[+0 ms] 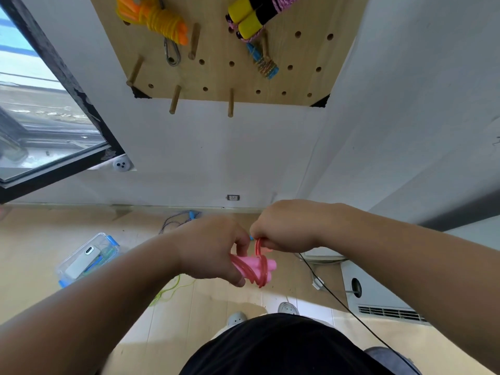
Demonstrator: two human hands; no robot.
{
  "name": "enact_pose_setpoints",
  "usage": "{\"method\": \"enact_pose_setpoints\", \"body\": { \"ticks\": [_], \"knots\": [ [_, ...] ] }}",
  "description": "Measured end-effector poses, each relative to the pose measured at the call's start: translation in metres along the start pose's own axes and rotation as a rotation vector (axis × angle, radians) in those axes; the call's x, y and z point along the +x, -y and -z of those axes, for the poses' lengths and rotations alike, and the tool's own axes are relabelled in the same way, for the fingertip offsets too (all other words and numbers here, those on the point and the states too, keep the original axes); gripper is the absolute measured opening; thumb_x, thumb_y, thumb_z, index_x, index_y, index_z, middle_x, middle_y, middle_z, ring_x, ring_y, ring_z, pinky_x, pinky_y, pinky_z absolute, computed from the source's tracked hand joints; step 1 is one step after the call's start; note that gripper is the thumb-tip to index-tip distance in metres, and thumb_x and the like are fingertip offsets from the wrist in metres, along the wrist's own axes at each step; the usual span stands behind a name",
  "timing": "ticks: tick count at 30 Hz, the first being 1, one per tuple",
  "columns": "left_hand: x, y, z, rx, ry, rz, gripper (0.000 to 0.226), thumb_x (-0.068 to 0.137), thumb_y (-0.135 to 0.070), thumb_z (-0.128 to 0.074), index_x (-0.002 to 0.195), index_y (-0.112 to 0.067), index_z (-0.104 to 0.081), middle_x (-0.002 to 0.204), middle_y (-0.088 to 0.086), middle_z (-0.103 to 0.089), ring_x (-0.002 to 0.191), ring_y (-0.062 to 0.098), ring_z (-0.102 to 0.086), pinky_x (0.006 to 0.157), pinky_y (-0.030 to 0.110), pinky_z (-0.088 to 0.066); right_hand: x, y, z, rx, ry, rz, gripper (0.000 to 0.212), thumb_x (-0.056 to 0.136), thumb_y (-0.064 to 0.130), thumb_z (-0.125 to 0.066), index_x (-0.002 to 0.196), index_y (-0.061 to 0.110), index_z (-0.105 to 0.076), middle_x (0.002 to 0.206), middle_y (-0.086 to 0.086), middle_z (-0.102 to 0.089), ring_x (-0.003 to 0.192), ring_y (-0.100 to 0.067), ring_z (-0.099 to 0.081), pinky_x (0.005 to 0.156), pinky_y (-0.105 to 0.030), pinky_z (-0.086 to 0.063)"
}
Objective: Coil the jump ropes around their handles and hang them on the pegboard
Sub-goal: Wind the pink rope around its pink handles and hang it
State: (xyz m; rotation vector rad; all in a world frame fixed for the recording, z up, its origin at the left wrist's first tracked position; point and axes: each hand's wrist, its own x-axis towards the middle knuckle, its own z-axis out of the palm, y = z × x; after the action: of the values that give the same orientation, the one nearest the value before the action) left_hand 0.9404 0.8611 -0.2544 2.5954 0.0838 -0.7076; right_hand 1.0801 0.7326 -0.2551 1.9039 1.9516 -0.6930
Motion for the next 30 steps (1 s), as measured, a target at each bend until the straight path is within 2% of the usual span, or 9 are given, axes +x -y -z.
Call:
{"method": "enact_pose_setpoints", "body": {
  "ticks": [6, 9, 11, 13, 16, 22, 24, 27, 30],
  "knots": [
    [0.009, 0.007, -0.005, 0.013, -0.199, 0.147, 0.039, 0.067, -0.057, -0.081, 0.098, -0.038, -0.065, 0.083, -0.018, -0.051, 0.084, 0.008, -0.056, 0.065, 0.027, -0.043, 0.001, 0.009, 0.006, -0.001, -0.113, -0.164, 0.015, 0.096, 0.018, -0.05, 0.087, 0.014, -0.061, 0.074, -0.002, -0.054, 0.069, -0.026, -0.055, 0.057, -0.032, -0.039],
    [0.019, 0.013, -0.006, -0.112, -0.343, 0.233, 0.034, 0.063, -0.054, -0.081, 0.088, -0.037, -0.066, 0.082, -0.018, -0.056, 0.08, 0.011, -0.061, 0.062, 0.028, -0.047, -0.003, 0.018, 0.008, 0.129, -0.221, -0.246, 0.024, 0.1, 0.03, -0.048, 0.08, 0.018, -0.053, 0.073, 0.001, -0.052, 0.07, -0.025, -0.056, 0.058, -0.033, -0.041],
    [0.026, 0.013, -0.007, -0.192, -0.417, 0.28, 0.03, 0.063, -0.051, -0.083, 0.082, -0.036, -0.063, 0.082, -0.014, -0.062, 0.076, 0.014, -0.064, 0.064, 0.03, -0.053, -0.007, 0.025, 0.005, 0.207, -0.296, -0.277, 0.017, 0.1, 0.024, -0.045, 0.083, 0.021, -0.048, 0.075, 0.003, -0.048, 0.073, -0.026, -0.054, 0.061, -0.035, -0.039],
    [0.03, 0.012, -0.008, -0.331, -0.5, 0.331, 0.029, 0.065, -0.046, -0.087, 0.081, -0.033, -0.066, 0.08, -0.01, -0.065, 0.069, 0.015, -0.065, 0.062, 0.032, -0.055, -0.013, 0.028, -0.003, 0.239, -0.418, -0.312, 0.014, 0.099, 0.014, -0.042, 0.103, 0.02, -0.053, 0.085, 0.002, -0.053, 0.081, -0.028, -0.056, 0.065, -0.036, -0.041],
    [0.032, 0.014, -0.01, -0.708, -0.579, 0.301, 0.026, 0.059, -0.038, -0.092, 0.073, -0.031, -0.07, 0.072, 0.003, -0.071, 0.055, 0.017, -0.06, 0.055, 0.034, -0.046, -0.026, 0.024, -0.022, 0.393, -0.625, -0.348, 0.045, 0.103, 0.015, -0.041, 0.145, 0.031, -0.046, 0.115, 0.001, -0.063, 0.1, -0.025, -0.061, 0.082, -0.041, -0.05],
    [0.026, 0.002, -0.015, -1.203, -0.505, 0.254, 0.041, 0.071, -0.015, -0.09, 0.088, 0.002, -0.057, 0.075, 0.032, -0.067, 0.055, 0.026, -0.057, 0.047, 0.027, -0.038, -0.04, 0.016, -0.047, 0.105, -0.882, -0.371, 0.036, 0.082, 0.006, -0.067, 0.116, 0.018, -0.063, 0.088, 0.0, -0.069, 0.069, -0.027, -0.064, 0.05, -0.036, -0.05],
    [0.025, 0.001, -0.013, -1.31, -0.486, 0.249, 0.042, 0.072, -0.015, -0.09, 0.087, 0.004, -0.055, 0.076, 0.03, -0.069, 0.057, 0.03, -0.06, 0.049, 0.029, -0.043, -0.04, 0.014, -0.048, 0.107, -0.963, -0.345, 0.038, 0.083, 0.006, -0.07, 0.119, 0.018, -0.063, 0.094, 0.0, -0.072, 0.072, -0.025, -0.066, 0.052, -0.035, -0.052],
    [0.021, 0.002, -0.009, -1.446, -0.441, 0.195, 0.042, 0.063, -0.018, -0.094, 0.074, -0.007, -0.056, 0.076, 0.027, -0.069, 0.06, 0.032, -0.061, 0.055, 0.033, -0.045, -0.045, 0.018, -0.041, 0.441, -1.038, -0.355, 0.017, 0.096, 0.024, -0.057, 0.112, 0.031, -0.057, 0.087, 0.01, -0.068, 0.071, -0.013, -0.061, 0.059, -0.031, -0.05],
    [0.016, 0.003, -0.008, -1.577, -0.377, 0.105, 0.042, 0.059, -0.025, -0.09, 0.073, -0.007, -0.054, 0.08, 0.031, -0.066, 0.06, 0.034, -0.062, 0.058, 0.036, -0.047, -0.05, 0.023, -0.034, 0.95, -1.04, -0.31, 0.01, 0.097, 0.024, -0.059, 0.098, 0.033, -0.063, 0.076, 0.005, -0.065, 0.07, -0.013, -0.06, 0.065, -0.025, -0.047]
  ]
}}
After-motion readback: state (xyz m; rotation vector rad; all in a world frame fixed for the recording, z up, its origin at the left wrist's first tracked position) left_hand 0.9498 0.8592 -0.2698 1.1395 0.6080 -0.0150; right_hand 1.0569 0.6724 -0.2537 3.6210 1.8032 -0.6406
